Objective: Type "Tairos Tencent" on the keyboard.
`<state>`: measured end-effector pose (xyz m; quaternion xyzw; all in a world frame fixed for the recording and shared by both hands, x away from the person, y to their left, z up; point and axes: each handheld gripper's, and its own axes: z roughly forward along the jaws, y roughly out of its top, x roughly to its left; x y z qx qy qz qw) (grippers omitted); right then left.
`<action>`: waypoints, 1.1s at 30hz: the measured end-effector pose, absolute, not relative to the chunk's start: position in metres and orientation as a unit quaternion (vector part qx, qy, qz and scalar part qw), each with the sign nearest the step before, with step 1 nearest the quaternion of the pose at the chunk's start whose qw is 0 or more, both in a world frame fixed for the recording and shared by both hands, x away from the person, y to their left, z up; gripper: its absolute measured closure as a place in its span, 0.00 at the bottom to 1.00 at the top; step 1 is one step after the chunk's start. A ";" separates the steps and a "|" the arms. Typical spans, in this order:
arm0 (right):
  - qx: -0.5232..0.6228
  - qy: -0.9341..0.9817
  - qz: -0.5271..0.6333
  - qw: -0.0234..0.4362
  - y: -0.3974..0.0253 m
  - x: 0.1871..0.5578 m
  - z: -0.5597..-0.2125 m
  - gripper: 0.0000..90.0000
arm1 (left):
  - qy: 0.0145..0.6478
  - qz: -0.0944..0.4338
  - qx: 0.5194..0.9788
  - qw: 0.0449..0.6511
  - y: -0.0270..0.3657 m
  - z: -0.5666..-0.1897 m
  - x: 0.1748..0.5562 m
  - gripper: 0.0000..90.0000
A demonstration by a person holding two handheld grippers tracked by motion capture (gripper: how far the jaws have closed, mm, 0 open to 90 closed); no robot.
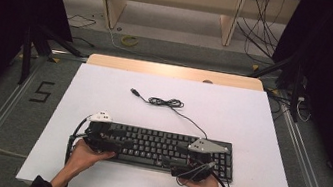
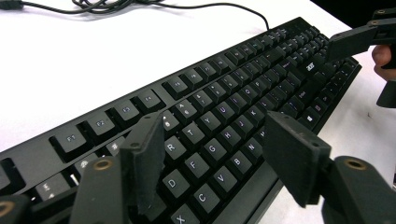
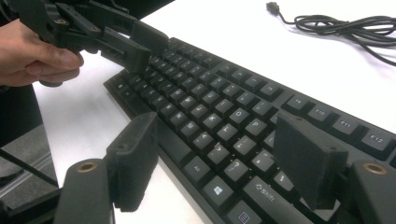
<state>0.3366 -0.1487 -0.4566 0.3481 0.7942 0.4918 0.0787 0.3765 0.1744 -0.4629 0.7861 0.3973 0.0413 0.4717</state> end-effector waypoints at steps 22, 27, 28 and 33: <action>0.350 0.793 0.491 0.084 -0.158 0.329 -0.458 0.34 | 0.366 0.050 0.836 0.407 0.150 -0.465 0.396 0.92; 0.352 0.793 0.491 0.085 -0.159 0.327 -0.458 0.34 | 0.366 0.049 0.839 0.400 0.150 -0.466 0.399 0.98; 0.351 0.793 0.491 0.084 -0.159 0.327 -0.458 0.34 | 0.367 0.048 0.837 0.402 0.150 -0.467 0.399 0.99; 0.350 0.793 0.491 0.084 -0.159 0.326 -0.457 0.33 | 0.365 0.048 0.841 0.396 0.148 -0.467 0.402 0.99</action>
